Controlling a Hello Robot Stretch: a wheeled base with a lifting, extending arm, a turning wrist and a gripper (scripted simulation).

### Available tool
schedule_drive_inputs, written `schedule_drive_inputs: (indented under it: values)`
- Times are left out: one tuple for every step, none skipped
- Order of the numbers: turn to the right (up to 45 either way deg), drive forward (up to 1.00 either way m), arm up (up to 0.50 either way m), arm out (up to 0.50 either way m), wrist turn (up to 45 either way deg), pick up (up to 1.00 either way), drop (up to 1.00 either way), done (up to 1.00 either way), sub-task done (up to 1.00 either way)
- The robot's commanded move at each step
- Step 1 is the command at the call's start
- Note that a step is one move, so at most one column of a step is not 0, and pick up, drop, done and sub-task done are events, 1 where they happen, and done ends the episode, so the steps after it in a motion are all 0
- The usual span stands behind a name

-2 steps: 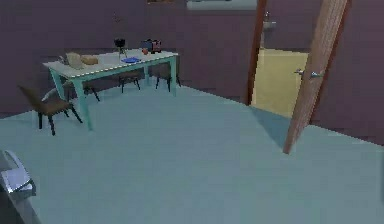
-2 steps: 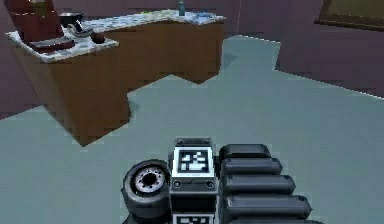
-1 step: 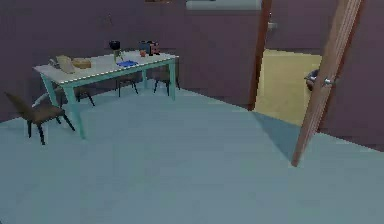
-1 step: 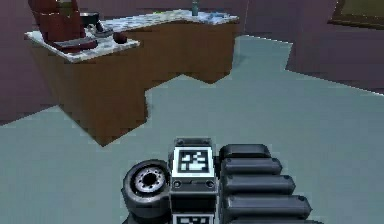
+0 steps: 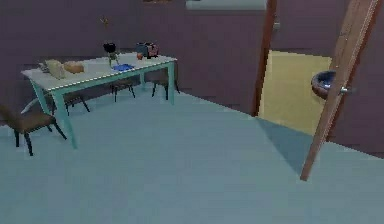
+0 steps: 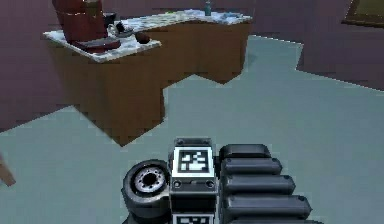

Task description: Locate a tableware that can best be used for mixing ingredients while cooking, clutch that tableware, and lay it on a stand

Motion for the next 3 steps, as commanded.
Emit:
schedule_drive_inputs:
  values:
    - [45.0, 0.0, 0.0, 0.0, 0.0, 0.0, 0.0, 0.0, 0.0]
    - [45.0, 0.0, 0.0, 0.0, 0.0, 0.0, 0.0, 0.0, 0.0]
    - [18.0, 0.0, 0.0, 0.0, 0.0, 0.0, 0.0, 0.0, 0.0]
